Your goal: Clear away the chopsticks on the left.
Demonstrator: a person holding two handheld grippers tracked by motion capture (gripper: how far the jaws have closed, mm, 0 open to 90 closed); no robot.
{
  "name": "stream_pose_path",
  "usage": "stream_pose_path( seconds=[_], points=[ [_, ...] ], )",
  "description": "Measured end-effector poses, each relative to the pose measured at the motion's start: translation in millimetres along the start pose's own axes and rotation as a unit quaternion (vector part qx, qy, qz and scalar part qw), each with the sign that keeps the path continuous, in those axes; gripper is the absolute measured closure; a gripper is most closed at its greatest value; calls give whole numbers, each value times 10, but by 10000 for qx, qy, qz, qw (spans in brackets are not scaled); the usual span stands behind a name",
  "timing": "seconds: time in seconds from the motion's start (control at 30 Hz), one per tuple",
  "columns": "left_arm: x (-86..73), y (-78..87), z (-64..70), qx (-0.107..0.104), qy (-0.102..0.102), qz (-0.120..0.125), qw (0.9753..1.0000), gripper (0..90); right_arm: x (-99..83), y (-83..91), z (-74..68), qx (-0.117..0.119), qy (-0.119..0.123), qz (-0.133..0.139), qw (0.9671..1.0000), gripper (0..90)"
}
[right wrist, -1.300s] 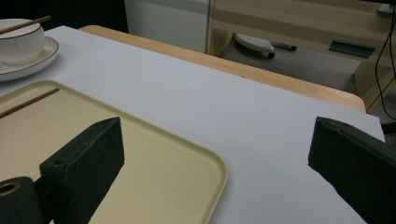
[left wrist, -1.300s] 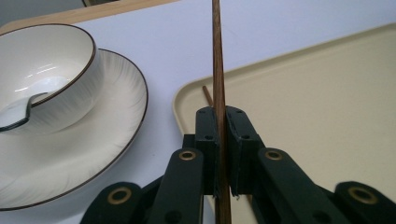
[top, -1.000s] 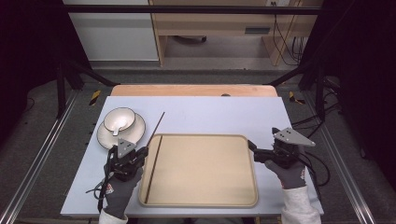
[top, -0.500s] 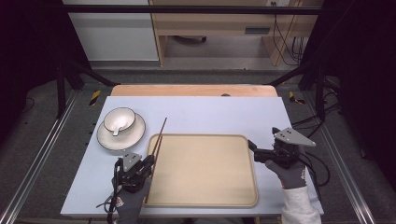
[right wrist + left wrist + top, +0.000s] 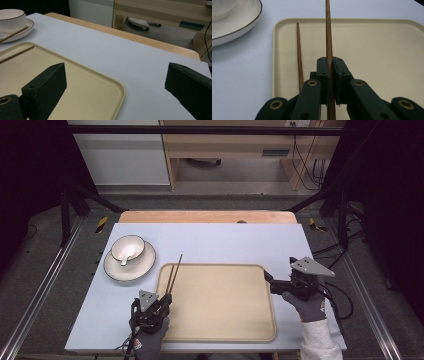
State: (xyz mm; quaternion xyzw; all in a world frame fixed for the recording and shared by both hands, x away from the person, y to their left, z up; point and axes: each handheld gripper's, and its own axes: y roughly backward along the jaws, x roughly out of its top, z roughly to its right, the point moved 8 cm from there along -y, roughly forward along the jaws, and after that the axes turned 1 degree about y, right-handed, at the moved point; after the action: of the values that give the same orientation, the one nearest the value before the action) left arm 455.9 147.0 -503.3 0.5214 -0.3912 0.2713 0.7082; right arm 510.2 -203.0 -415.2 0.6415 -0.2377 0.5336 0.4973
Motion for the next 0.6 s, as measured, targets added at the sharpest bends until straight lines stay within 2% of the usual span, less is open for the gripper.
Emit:
stream_pose_path(
  seconds=[0.33,0.6],
  points=[
    [-146,-122,27,93,16,-182,9998,840,-19,-25,-14,3,35,-57,10000,40],
    [-188,-143,30,169,-16,-368,9992,840,-23,-31,-17,0,40,-67,10000,40]
  ],
)
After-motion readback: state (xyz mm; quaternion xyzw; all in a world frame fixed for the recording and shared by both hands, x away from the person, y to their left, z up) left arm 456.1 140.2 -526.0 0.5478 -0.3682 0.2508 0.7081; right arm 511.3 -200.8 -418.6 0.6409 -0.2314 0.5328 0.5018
